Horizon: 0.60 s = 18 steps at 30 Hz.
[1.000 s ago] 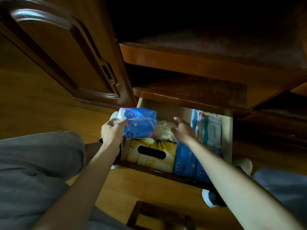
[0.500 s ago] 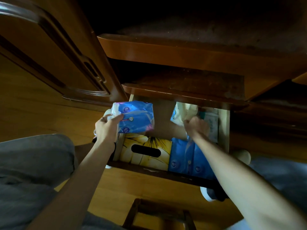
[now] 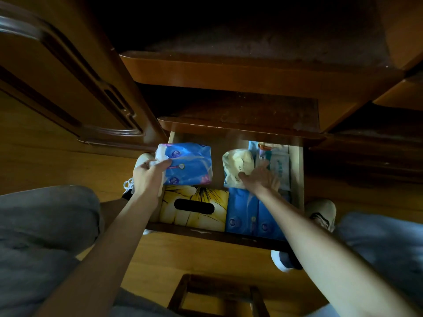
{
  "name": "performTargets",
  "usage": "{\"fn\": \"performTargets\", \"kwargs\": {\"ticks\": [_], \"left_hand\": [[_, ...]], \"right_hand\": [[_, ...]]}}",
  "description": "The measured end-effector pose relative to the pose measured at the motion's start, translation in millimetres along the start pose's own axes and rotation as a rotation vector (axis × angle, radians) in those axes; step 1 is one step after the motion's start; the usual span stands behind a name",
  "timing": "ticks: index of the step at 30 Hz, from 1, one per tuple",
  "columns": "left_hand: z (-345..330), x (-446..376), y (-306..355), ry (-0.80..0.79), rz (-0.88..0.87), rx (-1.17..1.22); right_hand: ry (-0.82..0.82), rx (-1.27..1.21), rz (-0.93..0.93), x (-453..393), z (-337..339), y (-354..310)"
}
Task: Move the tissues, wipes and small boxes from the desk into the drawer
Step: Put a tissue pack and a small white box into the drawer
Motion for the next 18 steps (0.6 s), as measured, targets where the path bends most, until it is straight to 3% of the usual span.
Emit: {"fn": "performTargets", "kwargs": {"ticks": [2,4,6,9,10,15,17,18], "left_hand": [[0,0,-1,-0.006,-0.007,-0.004],[0,0,-1,-0.017,-0.013,-0.022],[-3,-2,-1,-0.039,-0.021,-0.043],[-11,0,1,-0.072,-0.046,-0.093],[-14,0,1,-0.091,-0.041,-0.107],[-23,-1,1,-0.135,-0.058,-0.243],[-28,-1,1,-0.161,-0.070,-0.320],[-32,-1,1,-0.190,-0.074,-0.360]], "right_hand": [[0.181,0.009,0.165,5,14,-19],[0.242,0.078,0.362,10,19,-39],[0.118,0.217,0.504,8,6,-51],[-0.305,0.410,0.534,12,-33,-39],[-0.354,0.405,0.542,15,-37,-36],[-0.061,0.187,0.525,23,0,-48],[-0.114,-0.165,0.448,31,13,-59],[-0.258,-0.399,0.382,39,12,-66]]}}
Point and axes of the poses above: each hand's wrist, its own x-axis away from the middle knuckle, its own z-axis out of the back of the hand, y = z × x, the point moved 9 cm from there along -x, towards the middle knuckle, and after that the axes turned 3 degrees about z, right-handed, at the moved point
